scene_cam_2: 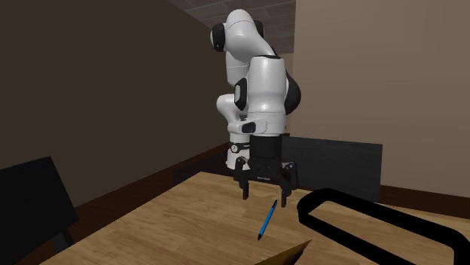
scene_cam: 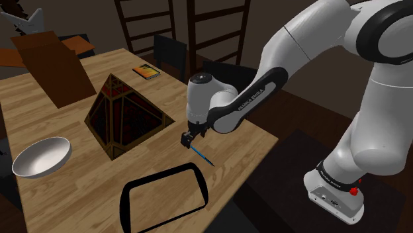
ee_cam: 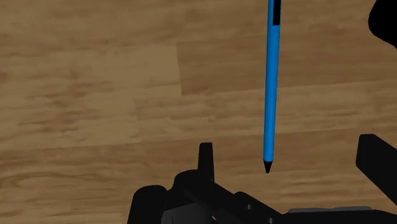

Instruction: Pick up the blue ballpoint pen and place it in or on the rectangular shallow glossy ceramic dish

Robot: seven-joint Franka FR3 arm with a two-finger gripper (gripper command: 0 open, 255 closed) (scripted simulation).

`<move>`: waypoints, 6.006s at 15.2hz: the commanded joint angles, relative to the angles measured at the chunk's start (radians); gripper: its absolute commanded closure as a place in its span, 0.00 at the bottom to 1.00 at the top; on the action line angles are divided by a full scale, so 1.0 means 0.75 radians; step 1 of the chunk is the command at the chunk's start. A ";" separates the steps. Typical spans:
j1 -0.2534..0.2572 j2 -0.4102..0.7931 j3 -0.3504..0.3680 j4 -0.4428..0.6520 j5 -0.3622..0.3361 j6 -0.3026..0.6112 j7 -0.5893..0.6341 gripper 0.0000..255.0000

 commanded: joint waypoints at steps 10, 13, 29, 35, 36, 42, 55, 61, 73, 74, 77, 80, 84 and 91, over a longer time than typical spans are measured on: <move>0.043 0.141 -0.050 0.040 -0.088 0.095 0.062 0.00; 0.043 0.141 -0.050 0.040 -0.088 0.095 0.062 0.00; 0.020 0.068 -0.018 0.039 -0.040 0.026 0.026 1.00; -0.003 -0.015 0.013 0.048 0.018 -0.060 -0.016 1.00; -0.006 -0.028 0.017 0.051 0.028 -0.075 -0.023 1.00; -0.022 -0.104 0.038 0.073 0.081 -0.166 -0.061 1.00; 0.130 -0.022 0.100 0.313 0.022 -0.347 0.158 1.00; 0.288 0.141 0.118 0.564 -0.064 -0.464 0.341 1.00; 0.433 0.350 0.095 0.750 -0.159 -0.465 0.479 1.00; 0.434 0.359 0.092 0.745 -0.164 -0.452 0.483 1.00; 0.440 0.386 0.082 0.731 -0.180 -0.413 0.494 1.00; 0.446 0.415 0.071 0.721 -0.195 -0.376 0.505 1.00; 0.450 0.434 0.064 0.716 -0.205 -0.353 0.512 1.00; 0.450 0.434 0.064 0.716 -0.205 -0.353 0.512 0.00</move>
